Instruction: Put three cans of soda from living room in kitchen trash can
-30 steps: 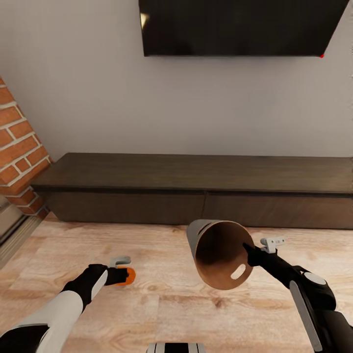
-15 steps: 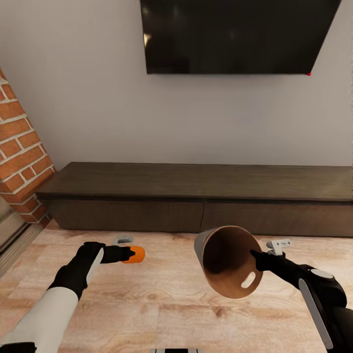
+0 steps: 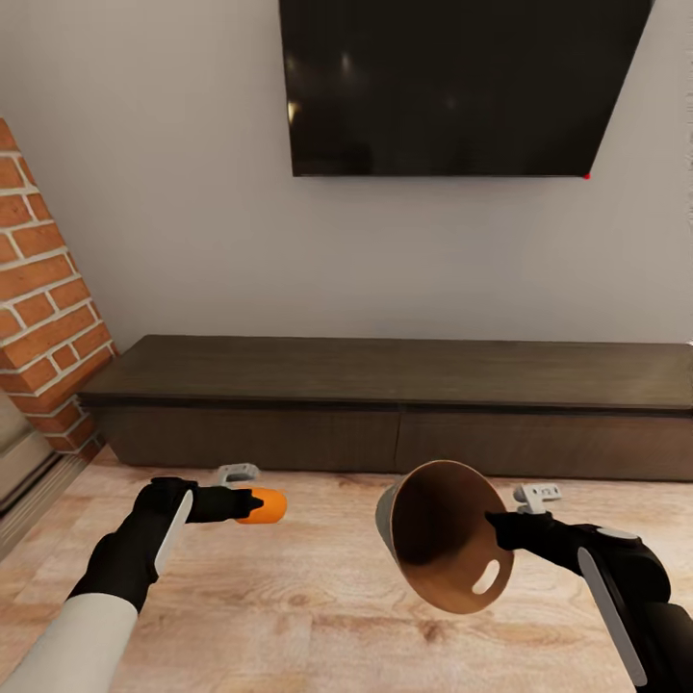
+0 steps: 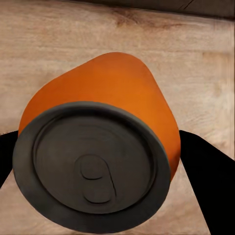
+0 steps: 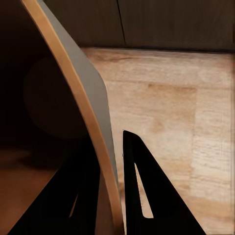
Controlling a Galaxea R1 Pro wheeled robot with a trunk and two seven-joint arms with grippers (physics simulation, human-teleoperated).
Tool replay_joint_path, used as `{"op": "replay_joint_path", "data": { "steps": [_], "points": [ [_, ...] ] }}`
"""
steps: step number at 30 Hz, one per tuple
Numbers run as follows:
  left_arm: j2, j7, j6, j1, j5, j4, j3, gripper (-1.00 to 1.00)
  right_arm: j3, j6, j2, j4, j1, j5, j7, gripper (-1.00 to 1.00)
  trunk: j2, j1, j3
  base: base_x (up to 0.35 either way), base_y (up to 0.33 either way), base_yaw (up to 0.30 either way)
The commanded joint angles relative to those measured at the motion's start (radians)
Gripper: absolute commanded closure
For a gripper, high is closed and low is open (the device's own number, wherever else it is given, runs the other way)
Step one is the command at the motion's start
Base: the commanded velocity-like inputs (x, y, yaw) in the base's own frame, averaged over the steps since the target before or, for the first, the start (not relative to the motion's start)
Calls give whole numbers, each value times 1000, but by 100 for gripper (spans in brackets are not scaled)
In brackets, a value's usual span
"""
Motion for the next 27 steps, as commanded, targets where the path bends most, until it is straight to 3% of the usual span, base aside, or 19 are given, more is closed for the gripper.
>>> {"op": "replay_joint_path", "data": {
  "steps": [1, 5, 8, 12, 15, 16, 21, 24, 27],
  "points": [
    [5, -60, 16, 9, -5, -16, 0, 100, 1, 11, 1, 0, 0, -30, 3, 100, 0, 0, 4, 0, 0, 0],
    [67, -201, 44, 23, -2, -104, 0, 100, 34, 36, 2, 0, -2, -20, -3, 100, 1, -2, 20, 0, 0, 0],
    [84, -289, 66, 63, -2, -189, 0, 100, 67, 104, 7, 0, -29, 15, -5, 100, 2, -4, 31, 0, 0, 0],
    [91, -376, 108, 111, 0, -344, 0, 100, 103, 138, 11, 1, -79, 74, -6, 100, 3, -5, 47, 0, 0, 0],
    [92, -420, 122, 127, 2, -400, 0, 100, 111, 138, 13, 3, -91, 95, -6, 100, 4, -7, 58, 0, 0, 0],
    [91, -466, 126, 131, 3, -417, 0, 100, 114, 138, 13, 5, -96, 100, -6, 100, 4, -7, 62, 0, 0, 0],
    [90, -597, 127, 135, 3, -441, 0, 100, 140, 138, 13, 15, -102, 106, -6, 100, 5, -9, 81, 0, 0, 0],
    [88, -634, 128, 135, 4, -460, -1, 100, 154, 138, 14, 19, -103, 107, -6, 100, 6, -11, 93, 0, 0, 0],
    [81, -668, 129, 135, 4, -472, -39, 100, 194, 138, 16, 23, -113, 107, -6, 100, 6, -12, 105, 0, 0, 0]
  ]
}}
